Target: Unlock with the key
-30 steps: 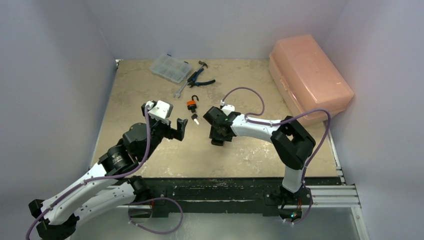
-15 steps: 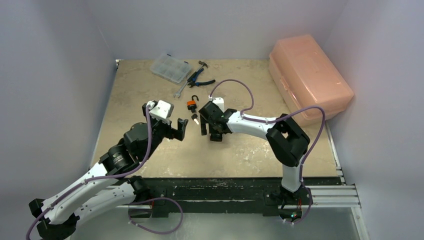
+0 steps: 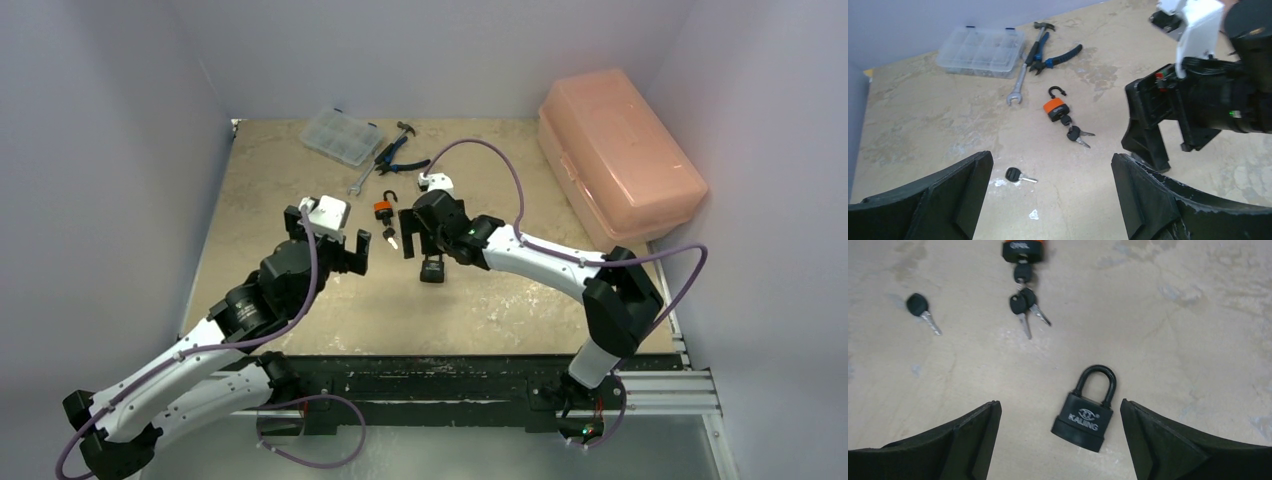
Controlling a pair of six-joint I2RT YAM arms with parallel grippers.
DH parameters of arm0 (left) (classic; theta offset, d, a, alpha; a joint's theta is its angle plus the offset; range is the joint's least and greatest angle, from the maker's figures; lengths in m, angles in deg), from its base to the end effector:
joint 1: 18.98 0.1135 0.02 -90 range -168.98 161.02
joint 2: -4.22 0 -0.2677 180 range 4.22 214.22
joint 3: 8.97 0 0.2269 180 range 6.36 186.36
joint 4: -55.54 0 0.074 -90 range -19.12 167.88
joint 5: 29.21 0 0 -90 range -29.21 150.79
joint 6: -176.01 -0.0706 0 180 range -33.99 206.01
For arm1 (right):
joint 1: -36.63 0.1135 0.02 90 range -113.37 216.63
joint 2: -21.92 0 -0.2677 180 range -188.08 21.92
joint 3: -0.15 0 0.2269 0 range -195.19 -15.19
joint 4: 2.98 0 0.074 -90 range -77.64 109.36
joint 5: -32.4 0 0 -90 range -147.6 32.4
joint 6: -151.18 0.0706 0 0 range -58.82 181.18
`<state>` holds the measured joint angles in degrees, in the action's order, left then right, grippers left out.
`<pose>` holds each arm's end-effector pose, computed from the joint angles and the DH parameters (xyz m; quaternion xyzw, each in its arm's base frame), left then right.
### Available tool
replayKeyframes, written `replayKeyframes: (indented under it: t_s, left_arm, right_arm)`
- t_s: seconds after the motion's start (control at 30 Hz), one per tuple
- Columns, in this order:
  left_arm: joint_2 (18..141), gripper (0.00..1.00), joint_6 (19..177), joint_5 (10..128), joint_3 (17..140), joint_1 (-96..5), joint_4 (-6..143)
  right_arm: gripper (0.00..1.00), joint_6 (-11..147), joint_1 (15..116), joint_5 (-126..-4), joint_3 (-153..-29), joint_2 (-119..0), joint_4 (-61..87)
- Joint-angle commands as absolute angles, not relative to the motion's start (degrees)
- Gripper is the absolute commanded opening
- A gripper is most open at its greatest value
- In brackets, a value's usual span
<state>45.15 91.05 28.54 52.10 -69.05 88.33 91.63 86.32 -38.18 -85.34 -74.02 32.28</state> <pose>0.1324 -0.0995 0.3377 0.1269 0.7593 -0.0855 0.6325 0.2566 0.2662 0.2380 -0.0899 0.9107 0.1196 0.3849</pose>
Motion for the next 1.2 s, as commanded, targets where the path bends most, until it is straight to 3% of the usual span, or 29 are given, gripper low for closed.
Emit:
replayKeyframes:
  t_s: [0.0, 0.43, 0.83, 1.17]
  left_arm:
    - [44.01, 0.97, 92.24, 20.67, 53.21, -68.02, 87.72]
    - [38.37, 0.96, 93.86, 8.45, 53.02, -67.33, 87.74]
    - [36.75, 0.96, 93.75, 8.82, 52.77, -65.78, 87.00]
    - [36.92, 0.95, 93.67, 10.07, 52.65, -64.52, 86.64]
  right_arm:
    - [0.98, 85.17, 86.15, -44.05, -85.96, -72.74, 24.60]
    - [0.94, 74.88, 87.54, -59.27, -102.43, -87.44, 16.04]
    - [0.86, 67.96, 92.96, -57.76, -126.14, -107.67, 25.91]
    - [0.77, 67.00, 93.23, -58.46, -136.19, -117.37, 28.99]
